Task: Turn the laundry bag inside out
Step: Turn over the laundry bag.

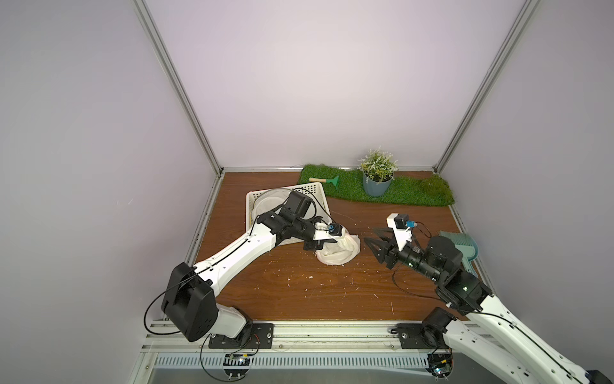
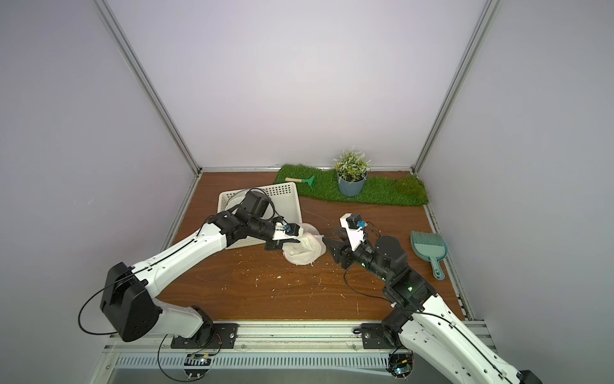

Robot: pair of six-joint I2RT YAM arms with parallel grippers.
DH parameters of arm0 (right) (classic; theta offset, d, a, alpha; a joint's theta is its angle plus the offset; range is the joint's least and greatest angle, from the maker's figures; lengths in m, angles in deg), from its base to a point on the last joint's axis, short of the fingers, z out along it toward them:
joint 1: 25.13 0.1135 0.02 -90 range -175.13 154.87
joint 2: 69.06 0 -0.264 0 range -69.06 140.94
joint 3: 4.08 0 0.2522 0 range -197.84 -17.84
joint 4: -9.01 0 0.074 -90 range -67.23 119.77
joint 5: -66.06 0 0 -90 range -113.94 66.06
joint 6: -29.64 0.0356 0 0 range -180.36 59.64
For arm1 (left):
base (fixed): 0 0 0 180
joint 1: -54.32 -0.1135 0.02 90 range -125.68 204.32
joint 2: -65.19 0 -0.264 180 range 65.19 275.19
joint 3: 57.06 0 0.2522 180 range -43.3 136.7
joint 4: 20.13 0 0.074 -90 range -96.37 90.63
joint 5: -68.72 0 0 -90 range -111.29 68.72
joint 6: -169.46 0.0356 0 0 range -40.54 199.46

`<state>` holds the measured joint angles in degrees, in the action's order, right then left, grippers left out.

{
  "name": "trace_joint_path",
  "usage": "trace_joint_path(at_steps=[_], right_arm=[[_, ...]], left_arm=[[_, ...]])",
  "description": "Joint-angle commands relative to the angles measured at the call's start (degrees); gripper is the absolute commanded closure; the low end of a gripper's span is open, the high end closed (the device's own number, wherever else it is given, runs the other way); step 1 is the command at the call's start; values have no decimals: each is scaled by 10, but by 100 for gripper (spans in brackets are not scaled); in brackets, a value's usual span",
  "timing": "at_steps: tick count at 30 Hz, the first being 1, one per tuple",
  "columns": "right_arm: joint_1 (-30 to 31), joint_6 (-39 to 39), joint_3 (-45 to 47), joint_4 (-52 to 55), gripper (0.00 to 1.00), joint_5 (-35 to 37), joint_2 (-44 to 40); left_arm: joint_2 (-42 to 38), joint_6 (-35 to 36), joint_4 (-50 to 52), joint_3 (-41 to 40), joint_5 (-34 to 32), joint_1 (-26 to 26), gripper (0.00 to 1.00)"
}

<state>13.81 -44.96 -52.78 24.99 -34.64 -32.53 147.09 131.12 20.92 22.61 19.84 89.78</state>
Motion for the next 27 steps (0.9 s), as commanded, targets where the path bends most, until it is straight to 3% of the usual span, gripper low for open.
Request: trace_joint_path(at_steps=[1,8,18,24,27], right_arm=[[2,119,44,-47,51,-43,-2],[5,135,130,-162,49,-72,-2],[14,128,167,-296,58,-65,48],[19,126,164,-337,67,-60,90],[20,126,163,-333,78,-46,101]], left_arm=[[-4,-19,11,18,-2,5,100],[-1,-20,10,29,-13,5,100],[-5,-32,-10,26,-18,5,100],[-5,-36,-21,26,-18,5,100],[-6,-39,-25,26,-19,5,100]])
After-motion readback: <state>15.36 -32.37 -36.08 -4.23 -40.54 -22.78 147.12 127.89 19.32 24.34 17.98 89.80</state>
